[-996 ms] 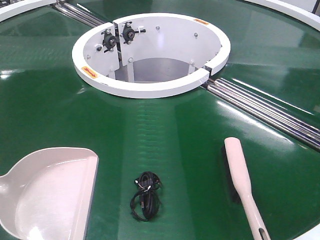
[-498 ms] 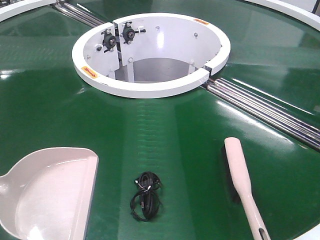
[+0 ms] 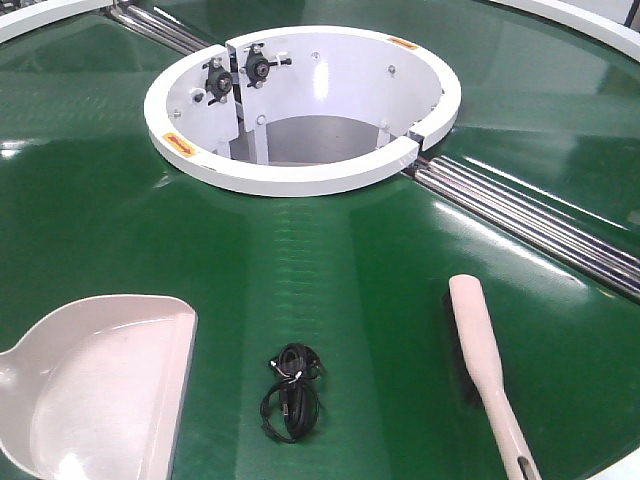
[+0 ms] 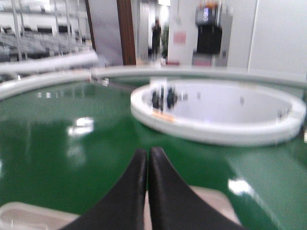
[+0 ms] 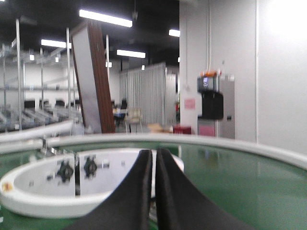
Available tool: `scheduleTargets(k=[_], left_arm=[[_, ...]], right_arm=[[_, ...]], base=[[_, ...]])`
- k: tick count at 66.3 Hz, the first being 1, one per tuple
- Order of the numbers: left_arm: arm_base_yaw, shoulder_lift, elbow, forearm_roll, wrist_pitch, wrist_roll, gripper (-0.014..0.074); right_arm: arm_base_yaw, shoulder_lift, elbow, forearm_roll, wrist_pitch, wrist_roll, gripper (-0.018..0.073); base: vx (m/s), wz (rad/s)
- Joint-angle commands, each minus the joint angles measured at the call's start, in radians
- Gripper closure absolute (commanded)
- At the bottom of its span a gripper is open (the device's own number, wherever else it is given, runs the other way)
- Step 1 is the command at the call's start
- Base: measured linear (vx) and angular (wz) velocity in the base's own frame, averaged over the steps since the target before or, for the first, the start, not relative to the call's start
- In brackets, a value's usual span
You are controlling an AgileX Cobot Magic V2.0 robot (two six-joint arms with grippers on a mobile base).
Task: Clean and inspect green conveyor with broom and dustpan
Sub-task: 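Move the right gripper down toward the beige brush handle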
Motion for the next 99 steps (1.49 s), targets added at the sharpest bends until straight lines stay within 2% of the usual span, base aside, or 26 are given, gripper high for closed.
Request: scheduleTargets(k=[1,7,15,20,30,35,50,58,65,67,76,82,90,99], left_arm=[[0.001,-0.014,0.009,-0.068,-0.238,-0.007,0.0619],[0.001,-0.013,-0.02,-0.122,-0.384,-0.008,0.0619],[0.001,-0.013,-0.115,-0.137,-0.379,-0.005,0.0619],[0.001,-0.006,-0.197,-0.113,-0.314,-0.001,0.0619],[0.001,0.1,-0.397,0.078,-0.152,0.007,0.0619],[0.001,0.179,-0.498,0.133,-0.073,0.007,0.0619],[-0.001,0.46,-0.734,0.139,0.151,0.001,0.0588],[-0.001,0.562,-0.775,0.14,0.21,0.003,0.0498],[-0.001,0.619,-0.775,0.123,0.242,0.003,0.036],[-0.001,0.629,-0.775,0.118,0.257,0.003,0.029],[-0.001,0.647,-0.775,0.097,0.303,0.003,0.0019],[-0.001,0.66,-0.775,0.097,0.311,0.031,-0.0104],[-0.001,0.674,-0.775,0.09,0.316,0.114,-0.0111],[-0.001,0.674,-0.775,0.002,0.316,0.151,-0.0078]], right_arm=[[-0.005,-0.006,-0.023,-0.004,-0.072,0.005,0.0564],[-0.005,-0.005,-0.096,-0.005,-0.019,0.002,0.0564],[-0.005,0.039,-0.224,-0.018,0.059,-0.005,0.0564],[-0.005,0.089,-0.322,-0.038,0.098,-0.005,0.0564],[-0.005,0.235,-0.489,-0.064,0.192,-0.005,0.0564],[-0.005,0.325,-0.566,-0.063,0.246,-0.005,0.0564],[-0.005,0.591,-0.657,-0.05,0.334,0.006,0.0564],[-0.005,0.695,-0.657,-0.05,0.33,0.009,0.0536],[-0.005,0.751,-0.657,-0.05,0.327,0.009,0.0435],[-0.005,0.759,-0.657,-0.05,0.327,0.009,0.0386],[-0.005,0.765,-0.657,-0.051,0.327,0.009,0.0097],[-0.005,0.765,-0.657,-0.051,0.325,0.009,-0.0061],[-0.005,0.765,-0.657,-0.037,0.303,0.029,-0.0169],[-0.004,0.765,-0.658,-0.018,0.284,0.047,-0.0158]], base=[[0.0,0.0],[0.0,0.0],[0.0,0.0],[0.0,0.0],[0.0,0.0],[0.0,0.0],[0.0,0.0],[0.0,0.0],[0.0,0.0],[0.0,0.0],[0.0,0.0],[0.0,0.0],[0.0,0.0],[0.0,0.0]])
